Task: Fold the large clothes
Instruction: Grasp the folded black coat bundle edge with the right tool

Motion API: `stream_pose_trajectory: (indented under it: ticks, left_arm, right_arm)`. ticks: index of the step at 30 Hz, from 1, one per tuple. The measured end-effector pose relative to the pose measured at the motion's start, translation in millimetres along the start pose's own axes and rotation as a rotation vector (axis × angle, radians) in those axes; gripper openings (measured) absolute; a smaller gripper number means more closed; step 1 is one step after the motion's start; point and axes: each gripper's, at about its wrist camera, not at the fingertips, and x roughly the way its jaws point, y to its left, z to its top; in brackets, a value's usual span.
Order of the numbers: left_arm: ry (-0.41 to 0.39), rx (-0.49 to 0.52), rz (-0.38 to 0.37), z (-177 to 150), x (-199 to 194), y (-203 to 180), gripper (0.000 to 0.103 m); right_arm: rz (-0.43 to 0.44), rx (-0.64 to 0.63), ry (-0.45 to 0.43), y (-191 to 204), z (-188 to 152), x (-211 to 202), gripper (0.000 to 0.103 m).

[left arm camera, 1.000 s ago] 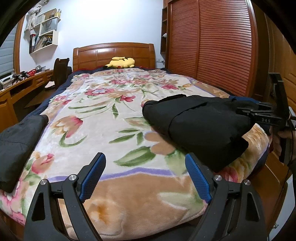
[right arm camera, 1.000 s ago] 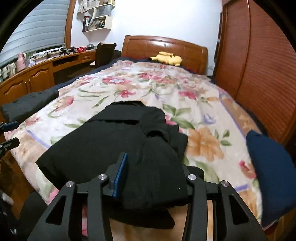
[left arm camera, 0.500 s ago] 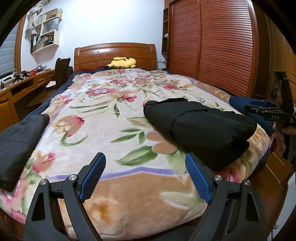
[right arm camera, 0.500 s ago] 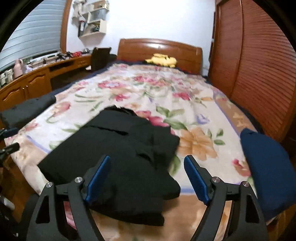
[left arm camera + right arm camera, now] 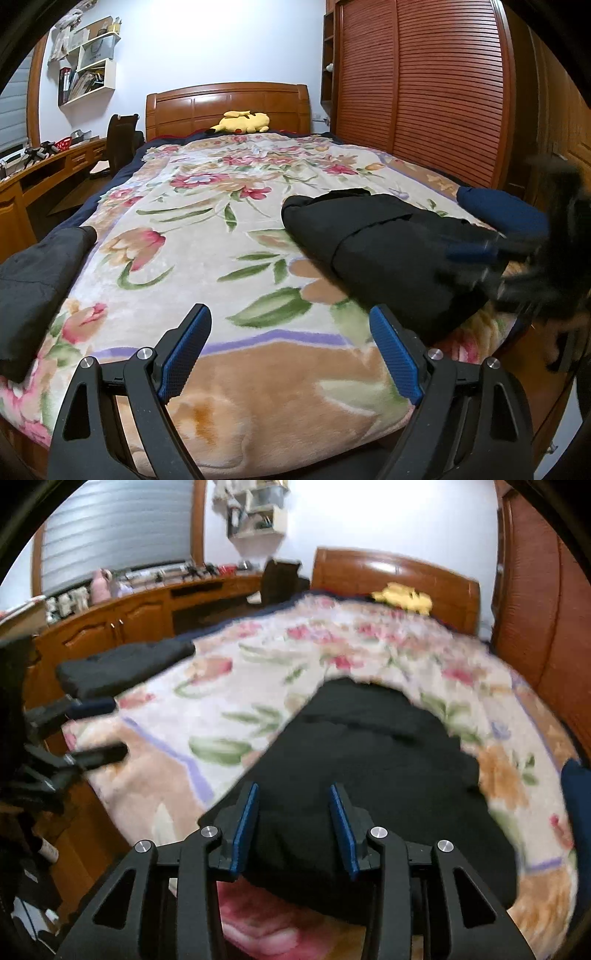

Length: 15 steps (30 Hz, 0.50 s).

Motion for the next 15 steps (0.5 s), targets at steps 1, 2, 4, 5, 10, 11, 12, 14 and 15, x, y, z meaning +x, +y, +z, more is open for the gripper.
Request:
stream_pose_trajectory:
  ticks: [1, 2, 4, 5, 10, 11, 12, 14, 15]
  left_arm:
    - [-0.001, -0.005, 0.0, 0, 0, 0, 0.088]
    - [-0.002, -0.008, -0.002, -1, 0, 1, 0.088]
    - [0.0, -0.009, -0.003, -2, -1, 2, 0.088]
    - [0.004, -0.006, -0.001, -2, 0, 1, 0.088]
    - [0.008, 0.004, -0.008, -2, 4, -2, 0.088]
    - [0.007, 0.007, -0.01, -1, 5, -3, 0.088]
    - [0.007, 0.013, -0.012, 1, 7, -4, 0.088]
    - [0.007, 0.019, -0.013, 5, 13, -6, 0.088]
    - [0.007, 0.02, -0.015, 6, 16, -8, 0.088]
  right_arm:
    - [0.001, -0.006, 0.027, -2, -3, 9, 0.041]
    - [-0.015, -0.03, 0.056, 1, -8, 19, 0.041]
    - [-0.02, -0.022, 0.067, -1, -18, 35, 0.041]
    - [-0.004, 0.005, 0.061, -6, -19, 37, 0.041]
    - [0.01, 0.032, 0.038, -12, -19, 35, 0.04]
    - [0.018, 0.042, 0.032, -14, -21, 33, 0.04]
    - [0.028, 0.055, 0.028, -16, -21, 28, 0.04]
    - [0.013, 0.062, 0.029, -22, -22, 20, 0.043]
    - [-0.013, 0.055, 0.024, -25, -19, 14, 0.046]
